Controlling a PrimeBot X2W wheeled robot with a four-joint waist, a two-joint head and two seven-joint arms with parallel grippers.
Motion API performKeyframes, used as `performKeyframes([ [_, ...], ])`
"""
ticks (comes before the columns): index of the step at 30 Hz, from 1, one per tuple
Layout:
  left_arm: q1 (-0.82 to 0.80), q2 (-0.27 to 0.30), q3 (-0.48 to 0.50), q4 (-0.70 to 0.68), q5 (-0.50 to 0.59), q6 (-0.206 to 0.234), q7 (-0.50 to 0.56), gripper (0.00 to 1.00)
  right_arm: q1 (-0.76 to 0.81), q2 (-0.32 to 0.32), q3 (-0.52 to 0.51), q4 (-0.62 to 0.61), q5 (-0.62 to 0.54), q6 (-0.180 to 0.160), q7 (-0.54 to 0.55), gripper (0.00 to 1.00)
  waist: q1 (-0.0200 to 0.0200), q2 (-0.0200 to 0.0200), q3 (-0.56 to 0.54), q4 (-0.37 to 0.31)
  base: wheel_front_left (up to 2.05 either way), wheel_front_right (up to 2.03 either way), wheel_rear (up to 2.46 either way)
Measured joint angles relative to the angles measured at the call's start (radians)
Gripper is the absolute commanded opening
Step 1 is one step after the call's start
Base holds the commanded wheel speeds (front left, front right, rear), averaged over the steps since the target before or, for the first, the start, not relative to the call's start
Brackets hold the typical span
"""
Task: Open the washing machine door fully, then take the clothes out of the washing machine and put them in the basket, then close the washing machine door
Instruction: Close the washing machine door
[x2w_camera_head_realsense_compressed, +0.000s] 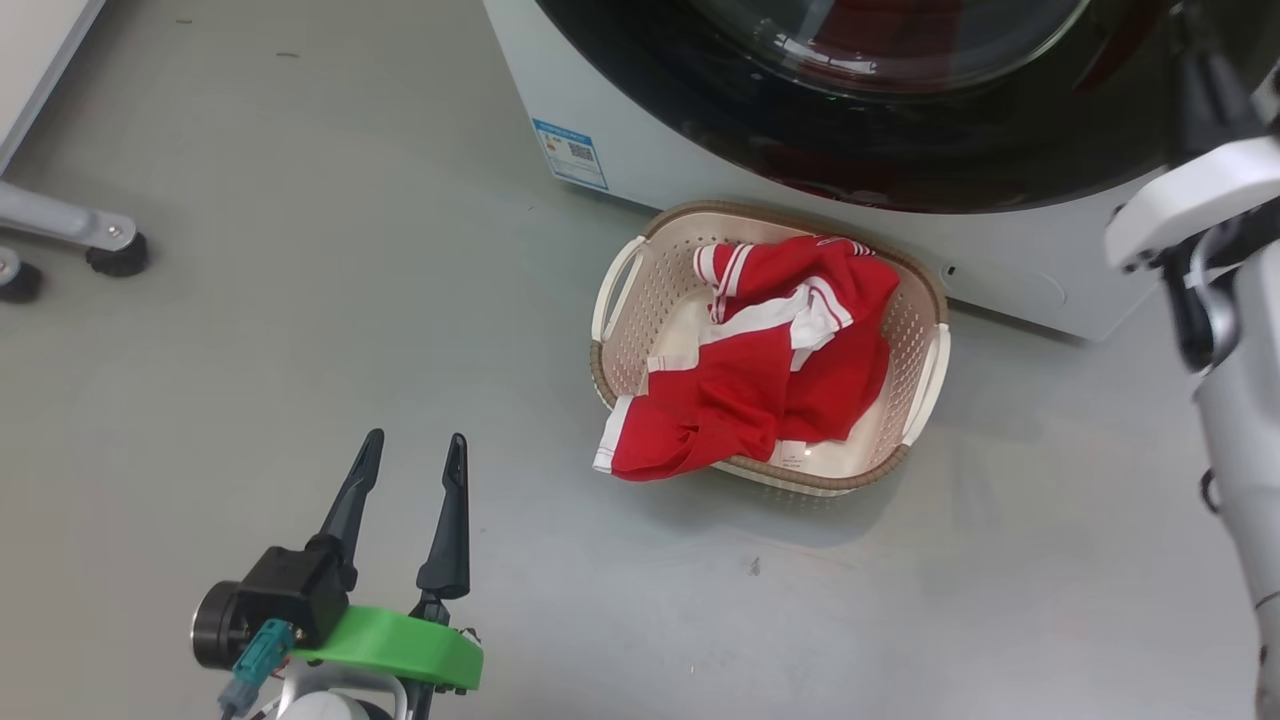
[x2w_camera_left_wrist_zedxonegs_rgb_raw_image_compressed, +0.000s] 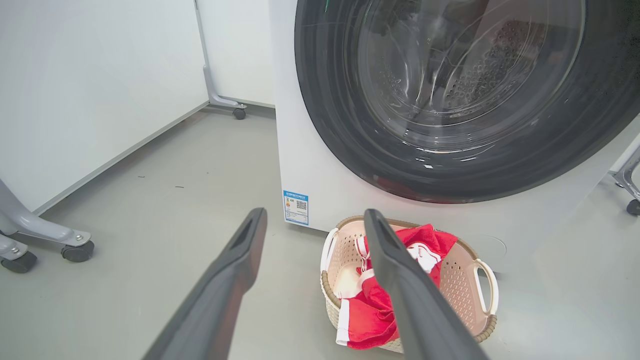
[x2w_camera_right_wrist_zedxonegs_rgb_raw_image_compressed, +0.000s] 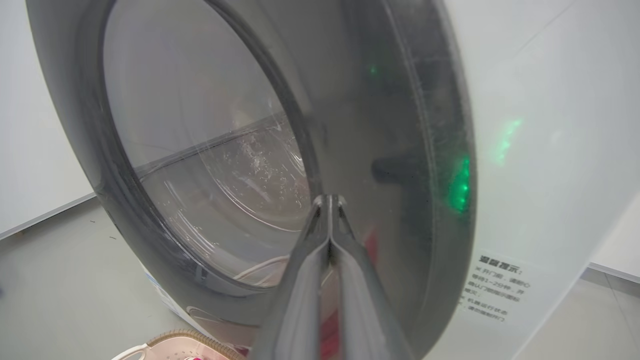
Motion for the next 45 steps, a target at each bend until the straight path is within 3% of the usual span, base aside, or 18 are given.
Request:
performKeyframes([
  [18, 0.002, 0.017, 0.016, 0.034, 0.024, 0.001, -0.001, 1.0, 0.241, 0.189, 0.04, -0.045, 0.051, 0.009, -0.02, 0.0, 0.0, 0.0, -0.116, -0.106, 0.0, 0.0, 0.0],
  [20, 0.003, 0.022, 0.015, 0.035, 0.027, 0.001, -0.001, 1.0, 0.266, 0.206, 0.038, -0.066, 0.058, 0.009, -0.021, 0.37, 0.0, 0.0, -0.131, -0.121, 0.0, 0.0, 0.0],
  [21, 0.005, 0.026, 0.015, 0.036, 0.027, 0.001, -0.001, 1.0, 0.28, 0.211, 0.038, -0.074, 0.058, 0.01, -0.021, 0.61, 0.0, 0.0, -0.138, -0.129, 0.0, 0.0, 0.0],
  [22, 0.006, 0.028, 0.016, 0.037, 0.027, 0.001, -0.001, 1.0, 0.294, 0.213, 0.039, -0.081, 0.058, 0.01, -0.021, 0.93, 0.0, 0.0, -0.145, -0.138, 0.0, 0.0, 0.0],
  [23, 0.008, 0.031, 0.016, 0.037, 0.027, 0.001, -0.001, 1.0, 0.308, 0.215, 0.038, -0.086, 0.059, 0.01, -0.021, 1.0, 0.0, 0.0, -0.151, -0.146, 0.0, 0.0, 0.0],
  [45, 0.071, 0.063, 0.016, 0.04, 0.029, 0.001, 0.009, 1.0, 0.589, 0.235, 0.044, -0.215, 0.074, 0.007, -0.021, 1.0, 0.0, 0.0, -0.27, -0.324, 0.0, 0.0, 0.0],
])
